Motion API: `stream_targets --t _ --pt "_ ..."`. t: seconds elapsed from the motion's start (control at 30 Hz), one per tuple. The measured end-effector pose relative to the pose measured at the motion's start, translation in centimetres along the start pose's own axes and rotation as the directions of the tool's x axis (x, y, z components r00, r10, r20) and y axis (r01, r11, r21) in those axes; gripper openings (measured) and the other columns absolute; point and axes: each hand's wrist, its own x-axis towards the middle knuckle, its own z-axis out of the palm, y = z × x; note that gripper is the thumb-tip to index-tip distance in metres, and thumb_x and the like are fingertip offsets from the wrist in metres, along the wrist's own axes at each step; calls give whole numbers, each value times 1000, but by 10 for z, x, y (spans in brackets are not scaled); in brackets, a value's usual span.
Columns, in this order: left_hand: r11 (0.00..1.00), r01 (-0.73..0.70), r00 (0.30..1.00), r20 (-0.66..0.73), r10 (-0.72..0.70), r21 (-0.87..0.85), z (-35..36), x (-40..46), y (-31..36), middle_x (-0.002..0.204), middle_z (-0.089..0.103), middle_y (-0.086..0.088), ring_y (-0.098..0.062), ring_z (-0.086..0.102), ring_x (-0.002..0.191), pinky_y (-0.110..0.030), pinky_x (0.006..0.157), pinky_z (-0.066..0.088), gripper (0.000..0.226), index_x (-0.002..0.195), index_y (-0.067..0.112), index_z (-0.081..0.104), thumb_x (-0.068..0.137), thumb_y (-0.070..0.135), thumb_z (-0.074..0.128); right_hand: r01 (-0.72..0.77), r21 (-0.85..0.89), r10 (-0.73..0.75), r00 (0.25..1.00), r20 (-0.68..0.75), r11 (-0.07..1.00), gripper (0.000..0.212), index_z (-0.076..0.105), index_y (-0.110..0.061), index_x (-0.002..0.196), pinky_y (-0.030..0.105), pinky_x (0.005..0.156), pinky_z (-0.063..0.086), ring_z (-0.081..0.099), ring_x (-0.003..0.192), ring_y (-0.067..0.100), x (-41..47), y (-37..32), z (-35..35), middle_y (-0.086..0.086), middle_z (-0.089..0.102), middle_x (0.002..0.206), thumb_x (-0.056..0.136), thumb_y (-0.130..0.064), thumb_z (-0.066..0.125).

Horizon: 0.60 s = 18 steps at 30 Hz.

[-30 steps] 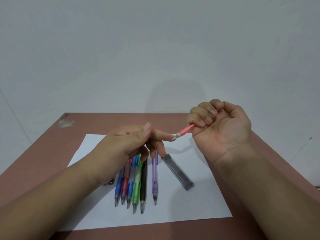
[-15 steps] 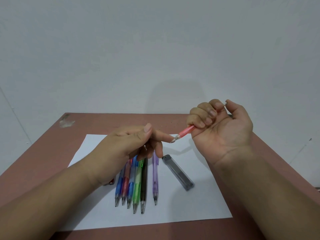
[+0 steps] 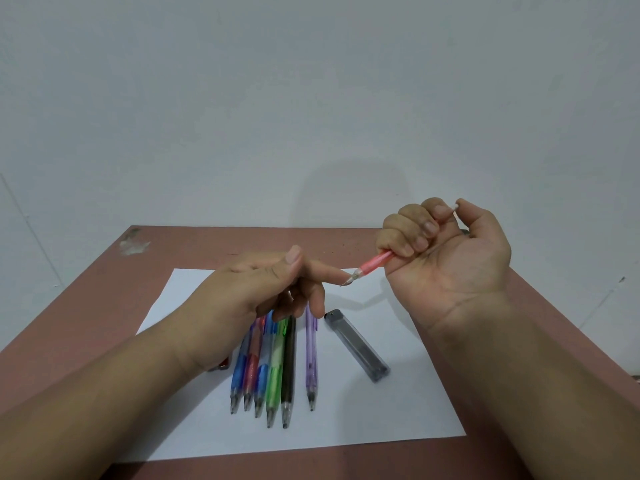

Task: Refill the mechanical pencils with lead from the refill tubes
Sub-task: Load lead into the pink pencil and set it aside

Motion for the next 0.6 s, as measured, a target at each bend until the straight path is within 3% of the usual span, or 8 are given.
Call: stream_targets --t 0.13,0.27,0.4,0.5,0.6 --pt "1000 7 1000 2 -7 5 0 1 1 87 66 -8 -52 43 88 -63 83 40 56 118 21 75 98 57 37 1 -10 -1 1000 5 1000 37 43 -15 64 25 45 29 28 48 15 0 0 -1 -2 30 62 95 -35 34" --pt "1000 -2 1000 -15 3 28 0 1 0 85 66 -5 -47 42 84 -53 78 40 56 117 23 75 98 58 37 32 -31 -32 999 -8 999 27 42 -16 64 25 44 30 27 46 15 0 0 1 -2 30 60 87 -27 35" --pt "999 8 1000 -11 -8 43 1 0 2 85 66 -4 -48 46 86 -61 84 42 55 116 25 76 97 56 35 45 -26 -46 998 -30 999 32 41 -16 63 25 44 28 26 46 15 0 -1 0 -2 28 61 91 -31 34" --pt "998 -2 1000 -16 3 66 2 1 2 81 65 2 -35 45 79 -38 72 42 53 116 26 76 100 55 34 32 -25 -33 999 -26 999 38 41 -16 63 25 45 26 26 47 15 0 0 0 -3 28 62 95 -35 33" --pt "998 -4 1000 -8 4 65 2 0 3 81 65 0 -42 45 82 -51 75 40 57 115 28 76 99 58 31 27 -26 -27 999 -26 999 38 41 -15 63 25 45 27 26 47 15 0 0 0 -2 28 62 95 -36 34"
